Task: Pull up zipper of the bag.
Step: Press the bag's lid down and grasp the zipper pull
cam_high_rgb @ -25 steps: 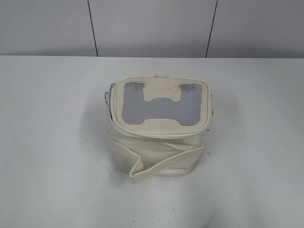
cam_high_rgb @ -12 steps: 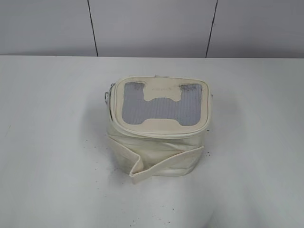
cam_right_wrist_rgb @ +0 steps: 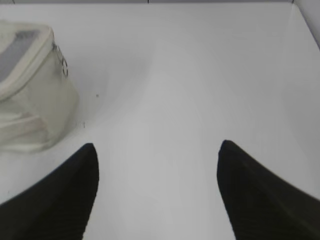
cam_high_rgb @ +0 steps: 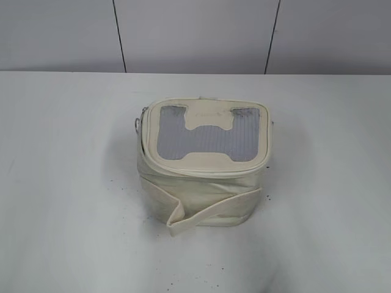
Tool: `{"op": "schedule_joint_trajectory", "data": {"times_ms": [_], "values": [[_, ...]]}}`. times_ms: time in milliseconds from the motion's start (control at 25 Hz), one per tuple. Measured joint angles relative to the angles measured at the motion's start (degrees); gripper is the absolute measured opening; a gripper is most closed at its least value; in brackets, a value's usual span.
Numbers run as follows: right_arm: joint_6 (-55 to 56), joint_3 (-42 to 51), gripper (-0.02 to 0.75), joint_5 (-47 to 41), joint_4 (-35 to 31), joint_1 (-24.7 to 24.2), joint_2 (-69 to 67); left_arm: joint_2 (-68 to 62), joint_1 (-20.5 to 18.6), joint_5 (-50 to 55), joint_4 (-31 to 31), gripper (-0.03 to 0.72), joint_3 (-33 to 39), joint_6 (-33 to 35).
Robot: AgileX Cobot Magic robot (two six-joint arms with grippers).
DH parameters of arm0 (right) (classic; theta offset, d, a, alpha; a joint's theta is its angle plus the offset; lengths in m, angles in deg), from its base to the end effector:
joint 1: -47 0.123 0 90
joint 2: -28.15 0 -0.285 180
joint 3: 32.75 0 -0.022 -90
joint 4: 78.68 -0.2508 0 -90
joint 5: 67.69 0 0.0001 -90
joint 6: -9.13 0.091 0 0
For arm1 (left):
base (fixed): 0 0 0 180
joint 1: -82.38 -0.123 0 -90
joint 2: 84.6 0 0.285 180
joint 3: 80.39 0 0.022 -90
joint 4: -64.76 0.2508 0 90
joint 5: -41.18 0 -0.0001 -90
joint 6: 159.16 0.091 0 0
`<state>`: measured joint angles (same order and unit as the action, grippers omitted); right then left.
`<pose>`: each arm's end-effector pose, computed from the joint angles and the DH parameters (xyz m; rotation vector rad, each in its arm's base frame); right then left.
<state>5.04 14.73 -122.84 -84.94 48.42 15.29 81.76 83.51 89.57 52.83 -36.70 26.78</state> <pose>0.0109 0.0084 0.2908 -0.0908 2.0103 0.1004 0.0088 -0.0143 0.3206 0.0944 1.8324 -0.1812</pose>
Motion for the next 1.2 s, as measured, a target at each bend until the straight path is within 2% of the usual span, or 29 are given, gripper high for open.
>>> {"op": "schedule_joint_trajectory", "data": {"times_ms": [160,280,440,560,720,920,1040,1200], "values": [[-0.1,-0.8,0.574,9.8,-0.1,0.1,-7.5,-9.4,0.0,-10.1,-5.6,0.253,-0.1,0.3],[-0.1,-2.6,0.574,13.7,-0.3,1.4,-13.8,-17.6,0.0,-14.8,-10.9,0.253,-1.2,4.1],[-1.2,-7.5,0.574,17.8,-0.3,5.4,-23.5,-29.5,0.0,-15.3,-16.7,0.253,-5.6,11.3],[-4.5,-12.4,0.574,18.0,-0.5,8.3,-32.9,-38.9,0.0,-10.9,-20.2,0.253,-10.9,17.9],[-12.9,-20.9,0.574,15.7,-2.7,11.2,-46.3,-51.6,0.1,-1.2,-25.6,0.262,-18.4,27.1],[-30.1,-33.1,0.574,10.1,-12.5,11.8,-61.2,-65.0,0.1,7.4,-29.7,0.3,-25.6,36.5],[-39.5,-40.6,0.574,4.8,-18.9,11.8,-70.5,-71.5,0.9,9.0,-30.2,0.31,-28.1,41.9],[-47.2,-50.4,0.574,-1.6,-25.9,11.8,-81.3,-77.9,4.5,6.8,-30.2,0.314,-30.0,49.2]]}}
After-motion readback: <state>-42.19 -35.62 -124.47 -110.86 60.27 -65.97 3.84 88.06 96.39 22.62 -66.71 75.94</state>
